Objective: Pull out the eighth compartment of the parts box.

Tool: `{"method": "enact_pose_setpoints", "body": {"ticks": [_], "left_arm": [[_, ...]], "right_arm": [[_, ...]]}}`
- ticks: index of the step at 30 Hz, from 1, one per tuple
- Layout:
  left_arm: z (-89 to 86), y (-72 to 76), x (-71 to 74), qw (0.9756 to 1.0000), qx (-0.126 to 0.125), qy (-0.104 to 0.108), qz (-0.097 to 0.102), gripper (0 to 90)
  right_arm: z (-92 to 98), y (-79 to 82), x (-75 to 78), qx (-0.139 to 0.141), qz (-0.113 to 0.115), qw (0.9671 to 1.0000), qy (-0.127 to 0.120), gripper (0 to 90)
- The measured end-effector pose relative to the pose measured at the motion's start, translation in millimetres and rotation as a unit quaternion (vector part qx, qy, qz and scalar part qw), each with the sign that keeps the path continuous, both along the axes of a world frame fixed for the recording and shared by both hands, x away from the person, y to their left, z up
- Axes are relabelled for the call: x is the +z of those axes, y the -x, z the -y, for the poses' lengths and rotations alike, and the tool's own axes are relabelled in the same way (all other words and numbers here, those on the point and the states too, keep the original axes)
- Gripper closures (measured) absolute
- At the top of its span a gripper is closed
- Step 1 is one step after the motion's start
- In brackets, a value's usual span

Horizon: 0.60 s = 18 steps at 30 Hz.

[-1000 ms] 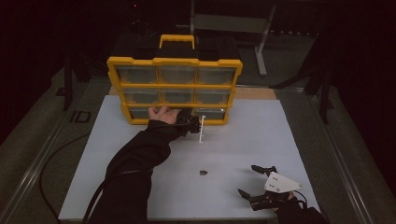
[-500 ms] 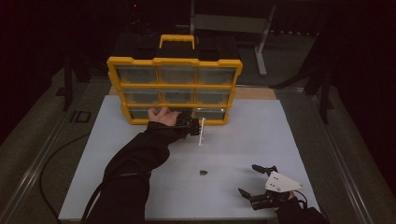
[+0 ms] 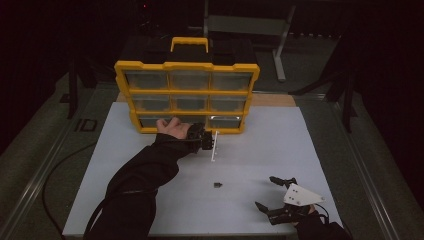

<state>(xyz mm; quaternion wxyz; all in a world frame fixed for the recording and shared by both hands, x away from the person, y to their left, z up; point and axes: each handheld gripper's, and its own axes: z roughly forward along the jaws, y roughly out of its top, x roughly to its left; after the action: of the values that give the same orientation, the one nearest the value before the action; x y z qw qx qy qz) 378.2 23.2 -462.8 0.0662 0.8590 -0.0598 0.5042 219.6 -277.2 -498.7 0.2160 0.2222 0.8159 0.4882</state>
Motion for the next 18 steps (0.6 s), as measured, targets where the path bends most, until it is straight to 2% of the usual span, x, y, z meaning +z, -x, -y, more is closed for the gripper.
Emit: {"method": "enact_pose_setpoints", "body": {"ticks": [9, 18], "left_arm": [[1.3, 11.1, 0.4, 1.0000, 0.002, -0.004, 0.001, 74.2], [2.6, 21.0, -2.9, 0.9999, 0.004, 0.005, 0.009, 74.3]], "right_arm": [[-0.4, 0.0, -0.3, 0.001, 0.000, 1.0000, 0.001, 8.1], [-0.4, 0.6, 0.1, 0.000, 0.000, 1.0000, 0.001, 8.1]]}}
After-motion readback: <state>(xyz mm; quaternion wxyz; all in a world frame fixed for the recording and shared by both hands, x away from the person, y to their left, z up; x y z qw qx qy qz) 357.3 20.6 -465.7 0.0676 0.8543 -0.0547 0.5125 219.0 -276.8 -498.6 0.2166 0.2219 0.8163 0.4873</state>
